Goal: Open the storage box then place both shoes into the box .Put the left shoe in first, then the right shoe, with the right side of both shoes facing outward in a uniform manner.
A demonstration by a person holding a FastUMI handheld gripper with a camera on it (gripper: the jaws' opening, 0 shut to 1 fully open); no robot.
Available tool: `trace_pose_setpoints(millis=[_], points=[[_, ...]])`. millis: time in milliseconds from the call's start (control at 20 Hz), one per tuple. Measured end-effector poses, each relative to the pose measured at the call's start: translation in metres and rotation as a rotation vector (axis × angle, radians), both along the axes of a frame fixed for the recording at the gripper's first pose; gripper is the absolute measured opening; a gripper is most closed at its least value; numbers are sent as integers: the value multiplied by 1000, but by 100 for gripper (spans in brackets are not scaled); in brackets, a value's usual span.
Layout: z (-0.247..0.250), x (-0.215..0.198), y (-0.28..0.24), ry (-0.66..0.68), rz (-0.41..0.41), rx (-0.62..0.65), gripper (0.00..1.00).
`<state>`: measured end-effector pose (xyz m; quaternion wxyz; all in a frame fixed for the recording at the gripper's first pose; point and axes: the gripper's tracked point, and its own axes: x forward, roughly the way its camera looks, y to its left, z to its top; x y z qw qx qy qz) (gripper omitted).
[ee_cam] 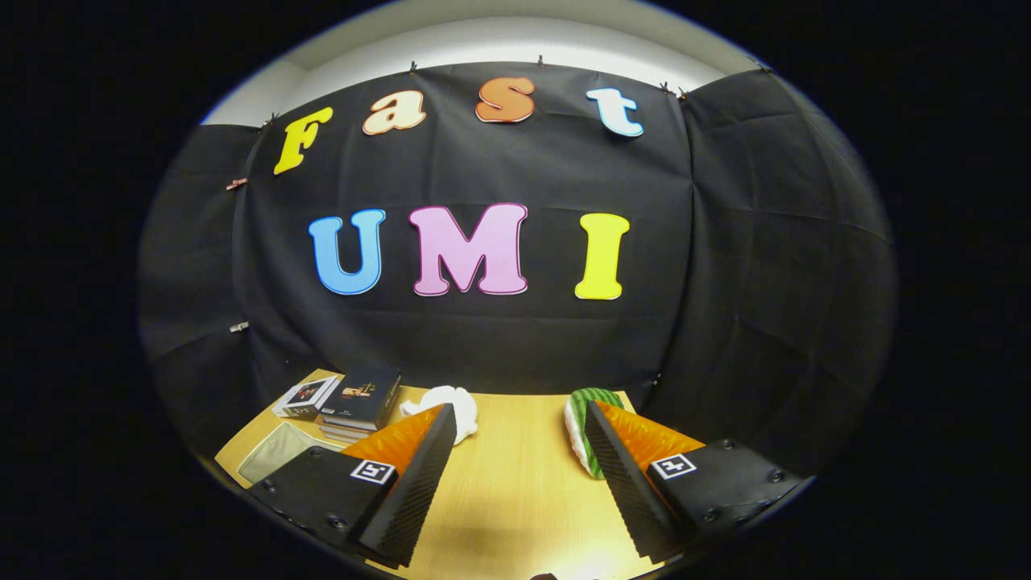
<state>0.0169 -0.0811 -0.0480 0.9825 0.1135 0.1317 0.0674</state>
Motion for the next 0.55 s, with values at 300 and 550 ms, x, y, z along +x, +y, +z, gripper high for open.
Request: trace_pose_setpoints(millis=[300,550], points=[[9,-7,-23,-68,-41,-25,99],[23,-13,-24,-124,-62,-54,99]])
